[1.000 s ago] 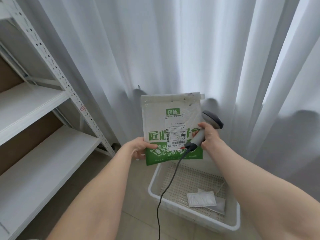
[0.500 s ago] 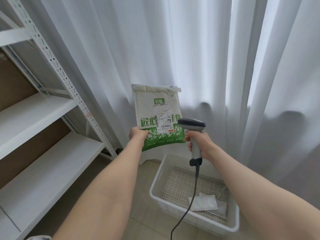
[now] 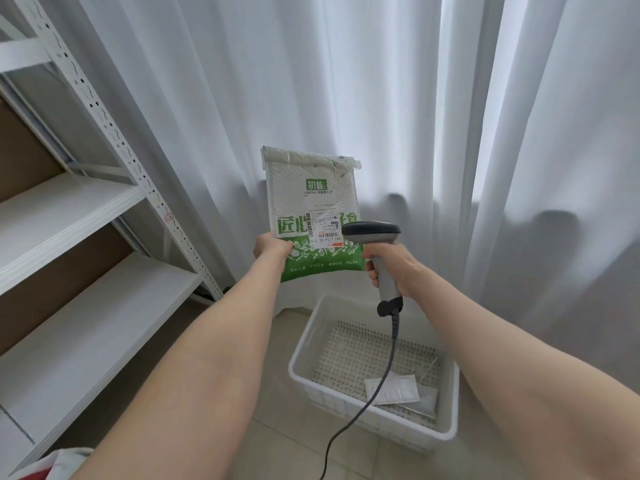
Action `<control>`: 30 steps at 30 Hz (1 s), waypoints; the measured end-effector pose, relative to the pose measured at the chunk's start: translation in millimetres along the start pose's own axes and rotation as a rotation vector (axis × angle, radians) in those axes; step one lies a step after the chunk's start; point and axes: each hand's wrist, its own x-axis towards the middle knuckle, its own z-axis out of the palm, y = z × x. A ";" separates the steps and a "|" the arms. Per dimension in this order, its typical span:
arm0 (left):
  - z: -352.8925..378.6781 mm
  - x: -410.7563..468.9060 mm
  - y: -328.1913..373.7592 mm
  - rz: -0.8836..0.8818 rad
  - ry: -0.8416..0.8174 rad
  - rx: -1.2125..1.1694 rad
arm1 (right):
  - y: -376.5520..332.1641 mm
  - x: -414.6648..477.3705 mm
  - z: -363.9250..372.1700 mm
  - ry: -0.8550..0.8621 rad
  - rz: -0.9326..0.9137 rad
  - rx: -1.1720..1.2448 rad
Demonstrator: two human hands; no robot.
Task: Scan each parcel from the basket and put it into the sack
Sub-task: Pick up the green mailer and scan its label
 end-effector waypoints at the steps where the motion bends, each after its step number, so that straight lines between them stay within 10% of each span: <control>1: -0.3 -1.5 -0.2 -0.001 0.000 0.001 | -0.5 -1.8 -1.1 0.003 -0.001 -0.002; 30: -105.8 -62.1 -46.9 -0.081 -0.086 -0.046 | 32.5 -31.6 49.5 0.034 -0.056 0.132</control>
